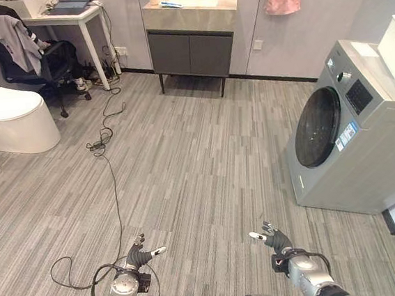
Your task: Put brush and paste in cup on sink, flatten towel.
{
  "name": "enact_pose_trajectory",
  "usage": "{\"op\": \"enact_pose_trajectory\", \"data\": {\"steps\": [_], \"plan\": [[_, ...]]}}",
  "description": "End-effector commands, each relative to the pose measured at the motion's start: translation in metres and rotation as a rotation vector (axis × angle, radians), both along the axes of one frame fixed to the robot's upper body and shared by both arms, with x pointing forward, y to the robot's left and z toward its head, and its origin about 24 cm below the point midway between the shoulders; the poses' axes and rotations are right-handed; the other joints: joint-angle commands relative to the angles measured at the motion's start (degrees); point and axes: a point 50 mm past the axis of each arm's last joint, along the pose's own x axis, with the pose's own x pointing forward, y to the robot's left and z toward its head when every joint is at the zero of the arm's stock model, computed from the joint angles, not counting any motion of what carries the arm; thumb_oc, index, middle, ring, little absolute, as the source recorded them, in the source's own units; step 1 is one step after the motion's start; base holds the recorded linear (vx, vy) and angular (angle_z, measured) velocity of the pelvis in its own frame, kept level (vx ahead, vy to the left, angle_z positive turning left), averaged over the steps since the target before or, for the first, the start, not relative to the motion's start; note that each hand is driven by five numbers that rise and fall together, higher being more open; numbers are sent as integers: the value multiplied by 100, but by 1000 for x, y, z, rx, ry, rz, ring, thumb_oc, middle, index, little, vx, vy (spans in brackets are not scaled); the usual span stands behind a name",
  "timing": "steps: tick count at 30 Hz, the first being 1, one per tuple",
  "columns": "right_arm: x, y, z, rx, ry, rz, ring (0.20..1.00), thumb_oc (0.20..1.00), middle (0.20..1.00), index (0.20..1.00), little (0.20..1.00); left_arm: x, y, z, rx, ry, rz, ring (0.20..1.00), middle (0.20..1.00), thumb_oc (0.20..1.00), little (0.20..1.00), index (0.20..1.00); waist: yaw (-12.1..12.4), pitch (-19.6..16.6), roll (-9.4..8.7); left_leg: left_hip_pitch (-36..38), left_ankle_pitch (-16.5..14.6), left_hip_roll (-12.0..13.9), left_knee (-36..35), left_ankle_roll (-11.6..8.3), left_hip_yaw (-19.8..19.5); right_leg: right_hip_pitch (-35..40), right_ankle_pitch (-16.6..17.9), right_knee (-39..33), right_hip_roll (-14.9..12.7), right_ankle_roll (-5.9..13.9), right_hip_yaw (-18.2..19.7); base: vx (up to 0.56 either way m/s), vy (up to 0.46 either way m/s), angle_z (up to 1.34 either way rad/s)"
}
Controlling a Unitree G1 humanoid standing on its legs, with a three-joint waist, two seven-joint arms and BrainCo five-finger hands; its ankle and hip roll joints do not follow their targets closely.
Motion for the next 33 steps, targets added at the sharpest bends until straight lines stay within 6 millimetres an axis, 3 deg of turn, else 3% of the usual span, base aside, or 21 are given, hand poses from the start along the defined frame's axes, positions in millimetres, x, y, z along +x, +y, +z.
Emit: {"op": "enact_pose_trajectory", "data": {"steps": [1,3,5,6,8,9,10,15,17,18,19,21,22,23,24,27,29,30,31,32,33], "plan": [[21,-12,20,-21,-117,-27,1000,1000,1000,1000,1000,18,0,23,39,-123,-96,1000,1000,1000,1000,1000,-18,348,-47,385,492,-51,-453,-148,19,123,1041,-266,161,197,349,80,50,-10],[21,-15,21,-33,-121,-38,1000,1000,1000,1000,1000,21,4,24,67,-120,-102,1000,1000,1000,1000,1000,-77,332,-48,545,661,-14,-812,-207,79,-92,930,-539,414,227,124,132,62,-6],[20,-23,23,-44,-134,-60,1000,1000,1000,1000,1000,25,5,26,75,-129,-101,1000,1000,1000,1000,1000,-239,343,-66,796,670,-8,-1159,-306,-5,-341,1083,-1461,487,343,-26,243,6,-17],[20,-23,23,-44,-134,-61,1000,1000,1000,1000,1000,25,4,26,75,-129,-101,1000,1000,1000,1000,1000,-243,352,-53,813,662,3,-1163,-308,-13,-317,1085,-1476,496,342,-37,265,-13,-5],[13,-31,22,-43,-132,-100,1000,1000,1000,1000,1000,35,2,32,73,-154,-105,1000,1000,1000,1000,1000,-447,391,-139,1092,597,-76,-1329,-375,-166,-552,1538,-2379,620,478,379,308,-19,9],[13,-32,22,-44,-131,-100,1000,1000,1000,1000,1000,35,2,32,72,-154,-105,1000,1000,1000,1000,1000,-449,402,-119,1113,586,-58,-1333,-377,-174,-520,1543,-2402,634,475,365,484,-63,39],[10,-34,21,-43,-125,-118,1000,1000,1000,1000,1000,41,0,33,78,-160,-108,1000,1000,1000,1000,1000,-575,412,-151,1380,521,-30,-1442,-438,-318,-828,1788,-2882,626,536,332,279,-43,59],[0,-39,15,-56,-88,-127,1000,1000,1000,1000,1000,41,-6,32,67,-154,-122,1000,1000,1000,1000,1000,-803,394,-99,2155,406,129,-1724,-572,-696,-1079,1987,-2955,773,559,57,459,-97,64],[-11,-43,10,-61,-62,-131,1000,1000,1000,1000,1000,37,-8,27,68,-126,-144,1000,1000,1000,1000,1000,-937,249,-35,2436,589,311,-1671,-713,-936,-1000,1982,-2710,906,449,92,648,-284,70],[-22,-49,5,-68,-23,-139,1000,1000,1000,1000,1000,32,-11,21,60,-95,-148,1000,1000,1000,1000,1000,-1050,116,95,2436,1159,545,-1330,-935,-1057,-838,1999,-2539,1151,313,320,559,-293,69],[-22,-49,4,-68,-23,-139,1000,1000,1000,1000,1000,31,-11,21,59,-95,-148,1000,1000,1000,1000,1000,-1055,111,106,2437,1158,556,-1336,-938,-1062,-838,1995,-2538,1157,310,310,553,-282,127],[-21,-52,7,-92,-31,-123,1000,1000,1000,1000,1000,29,-17,16,35,-76,-146,1000,1000,1000,1000,1000,-1080,88,239,1806,2209,658,198,-1274,-1062,-584,1832,-2420,1252,33,289,488,-246,115],[-18,-52,9,-87,-45,-117,1000,1000,1000,1000,1000,31,-19,18,27,-83,-157,1000,1000,1000,1000,1000,-1051,141,161,1420,2483,663,982,-1279,-991,-423,1712,-2393,1179,-111,247,609,-412,27],[-11,-54,13,-117,-56,-103,1000,1000,1000,1000,1000,37,-23,21,42,-98,-181,1000,1000,1000,1000,1000,-910,348,-4,704,2330,488,2249,-988,-870,-77,1529,-2417,1196,-335,385,507,-407,25],[-9,-55,14,-135,-58,-96,1000,1000,1000,1000,1000,39,-25,22,54,-102,-191,1000,1000,1000,1000,1000,-834,415,-66,445,2244,529,2456,-889,-714,60,1436,-2398,1172,-392,426,463,-315,5],[-3,-58,18,-156,-74,-100,1000,1000,1000,1000,1000,43,-27,28,40,-139,-186,1000,1000,1000,1000,1000,-583,539,-107,-567,1581,321,1732,-715,-203,558,1207,-2462,1104,-396,557,424,-117,-16],[-3,-58,17,-183,-68,-75,1000,1000,1000,1000,1000,42,-25,28,44,-141,-191,1000,1000,1000,1000,1000,-491,520,-95,-877,1503,368,530,-684,211,809,1074,-2553,1062,-296,554,590,13,-11],[-5,-57,16,-226,-62,-29,1000,1000,1000,1000,1000,38,-22,25,54,-128,-186,1000,1000,1000,1000,1000,-373,506,46,-943,1830,377,-1160,-695,123,1122,849,-2595,1202,-235,630,756,93,-12],[-5,-56,17,-244,-64,-6,1000,1000,1000,1000,1000,36,-21,24,59,-119,-184,1000,1000,1000,1000,1000,-274,510,98,-1019,2078,340,-1962,-721,-117,1311,733,-2619,1246,-233,721,814,126,-28],[-5,-55,17,-256,-63,9,1000,1000,1000,1000,1000,34,-19,22,65,-111,-178,1000,1000,1000,1000,1000,-201,502,131,-1186,2212,354,-2493,-807,-329,1475,575,-2617,1275,-240,822,424,63,-45],[-4,-55,17,-256,-63,9,1000,1000,1000,1000,1000,34,-19,22,65,-111,-178,1000,1000,1000,1000,1000,-199,496,137,-1193,2223,361,-2501,-810,-331,1462,581,-2614,1283,-242,822,396,69,-83]]}}
